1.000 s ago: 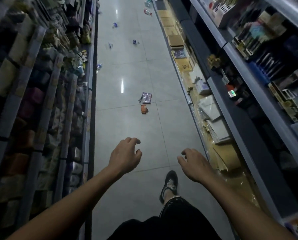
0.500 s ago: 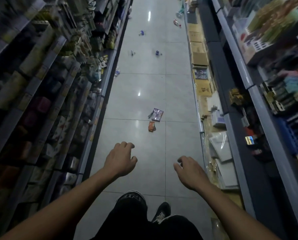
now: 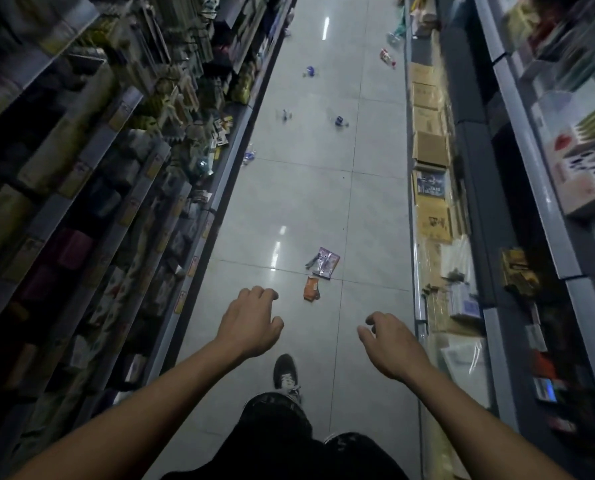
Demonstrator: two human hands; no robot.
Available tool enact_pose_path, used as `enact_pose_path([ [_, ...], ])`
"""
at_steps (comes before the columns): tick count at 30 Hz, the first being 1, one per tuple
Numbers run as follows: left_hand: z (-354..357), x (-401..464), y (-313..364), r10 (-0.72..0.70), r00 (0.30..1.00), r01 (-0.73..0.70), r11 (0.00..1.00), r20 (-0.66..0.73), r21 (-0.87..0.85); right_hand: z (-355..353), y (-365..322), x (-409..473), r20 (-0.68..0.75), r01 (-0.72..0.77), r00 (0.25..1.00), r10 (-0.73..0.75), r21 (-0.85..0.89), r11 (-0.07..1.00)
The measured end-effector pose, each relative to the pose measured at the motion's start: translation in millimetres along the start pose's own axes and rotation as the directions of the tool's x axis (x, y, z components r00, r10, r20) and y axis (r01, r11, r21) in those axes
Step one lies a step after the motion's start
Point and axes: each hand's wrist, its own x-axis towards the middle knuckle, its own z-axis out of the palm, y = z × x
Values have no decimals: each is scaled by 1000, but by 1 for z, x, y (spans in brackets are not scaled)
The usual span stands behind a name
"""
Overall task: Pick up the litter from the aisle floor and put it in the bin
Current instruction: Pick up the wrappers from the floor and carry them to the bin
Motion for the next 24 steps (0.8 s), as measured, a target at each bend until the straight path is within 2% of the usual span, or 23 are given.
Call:
enact_pose_path([
  [7, -34, 107, 5, 55, 998, -55, 998, 31, 6, -45, -17, 76, -26, -70, 997, 70, 17, 997],
  [16, -44, 228, 46, 74, 992, -81, 995, 98, 64, -102, 11, 165, -8, -128, 992, 129, 82, 988],
  [21, -40, 298, 81, 62, 996, -67, 995, 71, 69, -135, 38, 237, 39, -92, 995, 90, 75, 993],
  [24, -41, 338, 101, -9, 999, 7, 999, 33, 49, -158, 52, 284, 73, -58, 996, 54, 52, 997],
])
